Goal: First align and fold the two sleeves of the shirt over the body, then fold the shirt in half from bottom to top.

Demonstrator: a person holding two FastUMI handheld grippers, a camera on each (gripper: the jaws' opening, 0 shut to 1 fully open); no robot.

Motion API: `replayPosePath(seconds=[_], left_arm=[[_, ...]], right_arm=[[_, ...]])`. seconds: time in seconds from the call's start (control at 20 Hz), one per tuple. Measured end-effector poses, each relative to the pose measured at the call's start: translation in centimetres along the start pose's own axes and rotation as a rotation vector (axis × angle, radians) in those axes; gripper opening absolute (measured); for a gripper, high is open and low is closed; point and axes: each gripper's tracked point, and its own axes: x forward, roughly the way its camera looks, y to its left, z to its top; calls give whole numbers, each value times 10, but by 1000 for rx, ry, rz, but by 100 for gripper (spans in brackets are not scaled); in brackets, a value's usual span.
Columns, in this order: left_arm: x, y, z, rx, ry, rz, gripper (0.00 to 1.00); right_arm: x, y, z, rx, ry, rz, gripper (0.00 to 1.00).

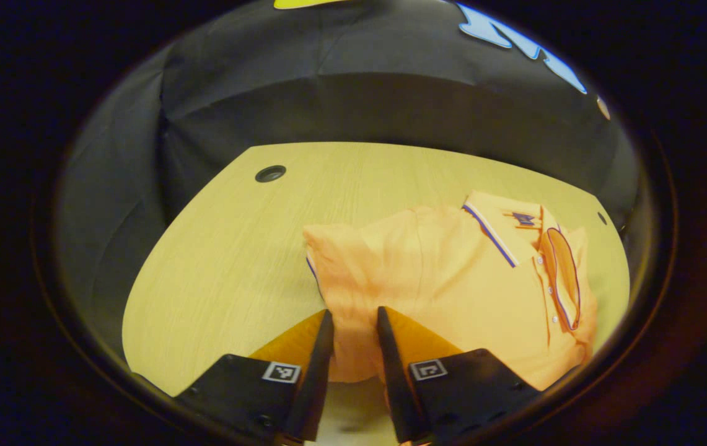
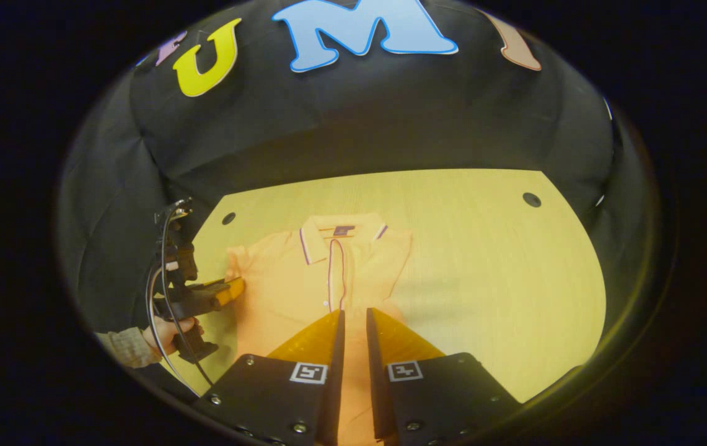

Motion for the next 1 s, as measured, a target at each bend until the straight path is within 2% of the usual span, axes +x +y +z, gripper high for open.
replayPosePath(seconds=[0.1, 0.15, 0.3, 0.35, 0.5, 0.55, 0.6, 0.75, 1.0], left_arm=[[1, 0, 0, 0, 0, 13, 20], [0, 0, 0, 2, 1, 15, 17], [0, 0, 0, 5, 1, 4, 17], [1, 0, 1, 12, 4, 1, 14], [2, -4, 2, 66, 27, 6, 17], [0, -6, 3, 84, 31, 18, 13], [1, -12, 6, 91, 28, 11, 10], [-4, -31, 17, 101, 8, -12, 10], [-22, -90, 40, 189, -53, -106, 10]], right_arm=[[-1, -2, -1, 1, 3, -5, 22], [0, -3, -2, 5, 5, -5, 21], [0, -5, -2, 15, 7, -8, 21], [0, -5, -3, 16, 8, -7, 21], [1, -5, -4, 12, 13, -7, 22], [1, -5, -5, 11, 15, -8, 21], [0, -5, -5, 10, 16, -8, 21], [-1, -7, -6, 13, 13, -17, 21], [-5, -15, -12, 47, 16, -27, 21]])
